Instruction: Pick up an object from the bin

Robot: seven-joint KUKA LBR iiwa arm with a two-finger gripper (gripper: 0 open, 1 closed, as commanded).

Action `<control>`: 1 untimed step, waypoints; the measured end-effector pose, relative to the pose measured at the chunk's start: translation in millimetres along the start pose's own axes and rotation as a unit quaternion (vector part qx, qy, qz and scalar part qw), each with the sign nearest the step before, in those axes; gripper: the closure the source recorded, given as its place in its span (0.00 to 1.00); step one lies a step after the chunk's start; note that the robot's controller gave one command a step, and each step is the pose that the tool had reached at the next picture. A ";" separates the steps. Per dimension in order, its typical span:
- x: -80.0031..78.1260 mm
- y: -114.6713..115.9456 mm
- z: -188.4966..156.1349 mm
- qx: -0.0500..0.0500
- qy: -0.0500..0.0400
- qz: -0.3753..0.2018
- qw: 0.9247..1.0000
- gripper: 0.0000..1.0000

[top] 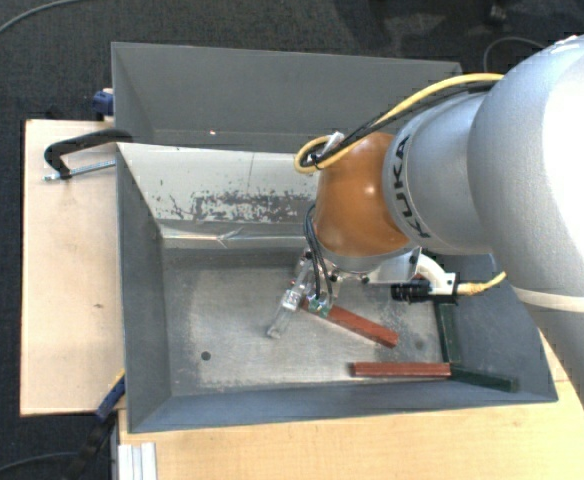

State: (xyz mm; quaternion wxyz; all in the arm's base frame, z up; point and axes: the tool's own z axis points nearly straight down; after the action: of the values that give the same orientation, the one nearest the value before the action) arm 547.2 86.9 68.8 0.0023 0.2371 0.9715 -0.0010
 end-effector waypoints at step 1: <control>-89.6 -56.4 -2.0 -0.001 -0.001 0.024 1.000 0.00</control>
Offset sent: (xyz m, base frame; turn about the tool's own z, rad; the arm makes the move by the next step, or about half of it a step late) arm 0.0509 -0.0865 0.0012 0.0423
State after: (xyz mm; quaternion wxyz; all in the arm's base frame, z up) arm 600.8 -4.5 71.3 0.0039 0.2603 0.9655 -0.0004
